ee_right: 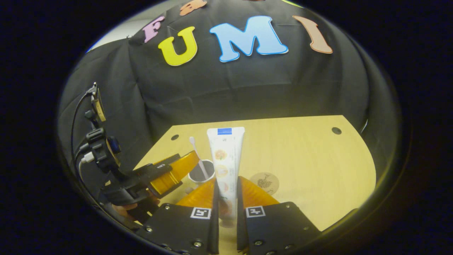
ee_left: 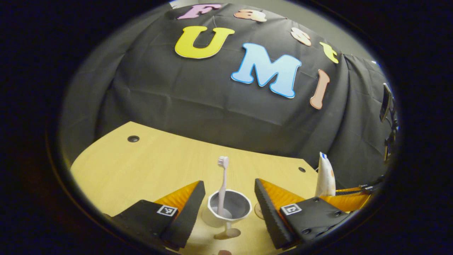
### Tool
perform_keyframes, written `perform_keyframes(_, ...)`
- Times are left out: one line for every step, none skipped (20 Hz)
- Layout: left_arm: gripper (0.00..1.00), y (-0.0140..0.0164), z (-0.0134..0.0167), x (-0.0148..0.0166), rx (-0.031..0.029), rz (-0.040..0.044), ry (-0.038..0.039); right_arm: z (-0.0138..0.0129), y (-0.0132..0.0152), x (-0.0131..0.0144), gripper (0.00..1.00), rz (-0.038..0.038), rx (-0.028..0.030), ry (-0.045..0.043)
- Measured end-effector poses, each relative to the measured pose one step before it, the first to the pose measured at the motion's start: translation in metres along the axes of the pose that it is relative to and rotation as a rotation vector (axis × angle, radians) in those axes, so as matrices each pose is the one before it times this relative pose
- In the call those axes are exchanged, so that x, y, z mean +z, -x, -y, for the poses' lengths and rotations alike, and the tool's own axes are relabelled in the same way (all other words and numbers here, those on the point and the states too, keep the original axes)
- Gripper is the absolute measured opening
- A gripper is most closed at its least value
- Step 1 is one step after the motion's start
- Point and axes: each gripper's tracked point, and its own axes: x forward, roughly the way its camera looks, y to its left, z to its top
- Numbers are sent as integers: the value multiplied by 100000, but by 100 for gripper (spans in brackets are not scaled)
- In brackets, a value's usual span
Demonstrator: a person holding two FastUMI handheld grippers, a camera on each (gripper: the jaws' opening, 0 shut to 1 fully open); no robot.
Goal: Put the toothbrush and toothpaste on the desktop into the cup, then pick up the cup and place it on the coaster on the desktop.
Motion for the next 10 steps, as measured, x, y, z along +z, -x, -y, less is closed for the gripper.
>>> perform_keyframes(100,494,-340,147,843,-154,-424,-488,-378,489,21,1137,1253,79)
perform_keyframes(99,565,-347,134,754,87,-34,-429,-617,658,18,1325,1418,-60)
perform_keyframes(100,532,-419,212,1109,327,140,-498,-595,488,21,1258,1471,-240)
perform_keyframes(100,490,-284,-20,464,-117,638,-519,-606,418,21,965,1660,-341)
perform_keyframes(99,521,-287,46,587,-217,1167,-422,-627,559,24,1153,1229,-209)
perform_keyframes(99,487,-261,9,259,-156,1450,-420,-665,599,24,1129,941,43)
perform_keyframes(99,422,-201,-21,576,-349,1042,-422,-710,329,21,962,859,55)
perform_keyframes(96,304,-268,-131,770,-115,512,-481,-661,301,21,1063,1040,30)
perform_keyframes(96,277,-211,39,436,42,550,-390,-674,386,21,841,895,156)
perform_keyframes(99,249,-255,-32,259,25,602,-462,-915,298,21,875,1179,331)
